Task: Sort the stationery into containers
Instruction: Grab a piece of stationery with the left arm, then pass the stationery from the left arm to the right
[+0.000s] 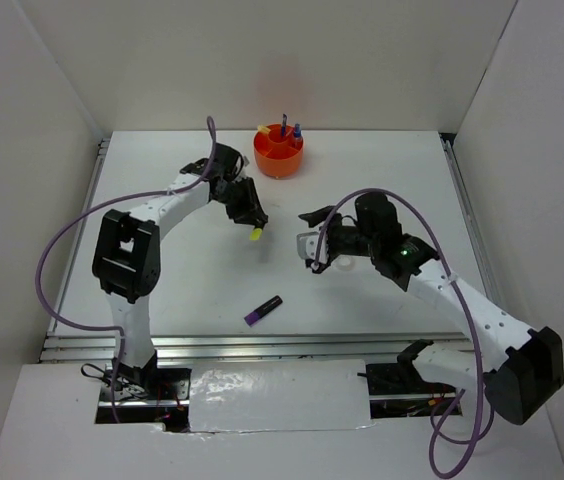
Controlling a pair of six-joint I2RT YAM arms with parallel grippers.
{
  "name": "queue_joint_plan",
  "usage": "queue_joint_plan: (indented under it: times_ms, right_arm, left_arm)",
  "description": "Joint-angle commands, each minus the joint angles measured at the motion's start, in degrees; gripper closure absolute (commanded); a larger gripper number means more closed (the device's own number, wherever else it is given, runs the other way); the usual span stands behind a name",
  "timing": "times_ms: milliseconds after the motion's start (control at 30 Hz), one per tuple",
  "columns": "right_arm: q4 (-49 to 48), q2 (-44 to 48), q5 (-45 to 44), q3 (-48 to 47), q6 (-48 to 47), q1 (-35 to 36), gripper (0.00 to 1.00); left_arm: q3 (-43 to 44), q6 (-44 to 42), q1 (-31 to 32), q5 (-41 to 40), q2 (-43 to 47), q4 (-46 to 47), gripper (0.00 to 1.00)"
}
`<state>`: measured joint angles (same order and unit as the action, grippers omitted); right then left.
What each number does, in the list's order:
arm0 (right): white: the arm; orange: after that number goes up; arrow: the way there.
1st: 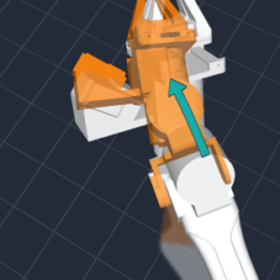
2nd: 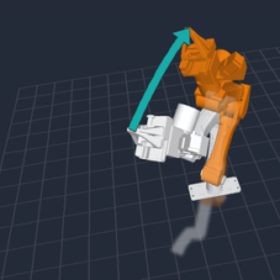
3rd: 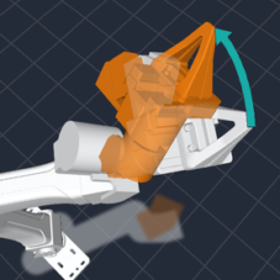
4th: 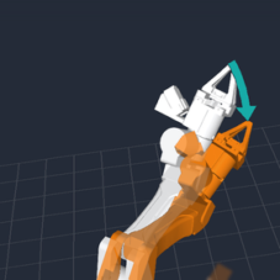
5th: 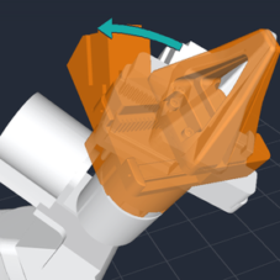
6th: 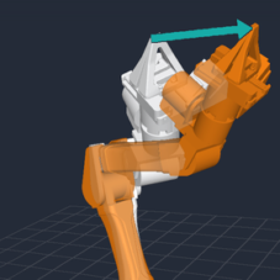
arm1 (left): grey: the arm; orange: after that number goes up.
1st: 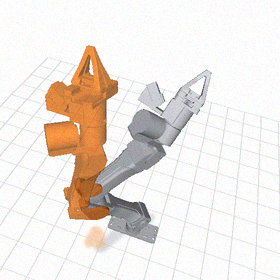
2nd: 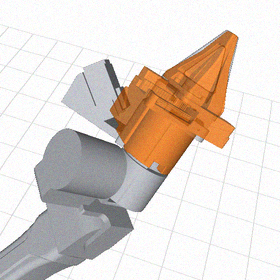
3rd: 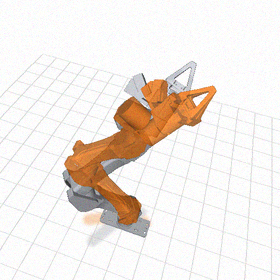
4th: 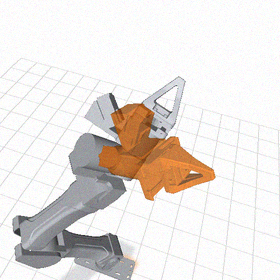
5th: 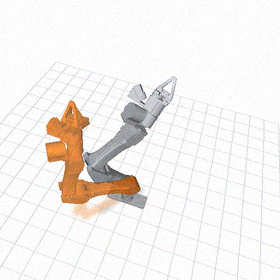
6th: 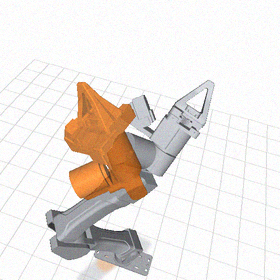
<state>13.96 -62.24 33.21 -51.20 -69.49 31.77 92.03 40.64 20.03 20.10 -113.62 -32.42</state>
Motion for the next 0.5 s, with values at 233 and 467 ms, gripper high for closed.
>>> queue_joint_plan:
  times_ms: [233,467]
  right_arm:
    - [1.24,-6.84,5.81,-1.45,-14.87,10.85,0.47]
    - [1.52,-11.41,4.24,-2.23,-16.73,13.40,0.45]
  left_arm:
    - [-2.47,5.32,4.66,3.81,6.22,-1.41,0.99]
    - [-3.61,6.73,7.48,4.51,8.24,-0.71,0.98]
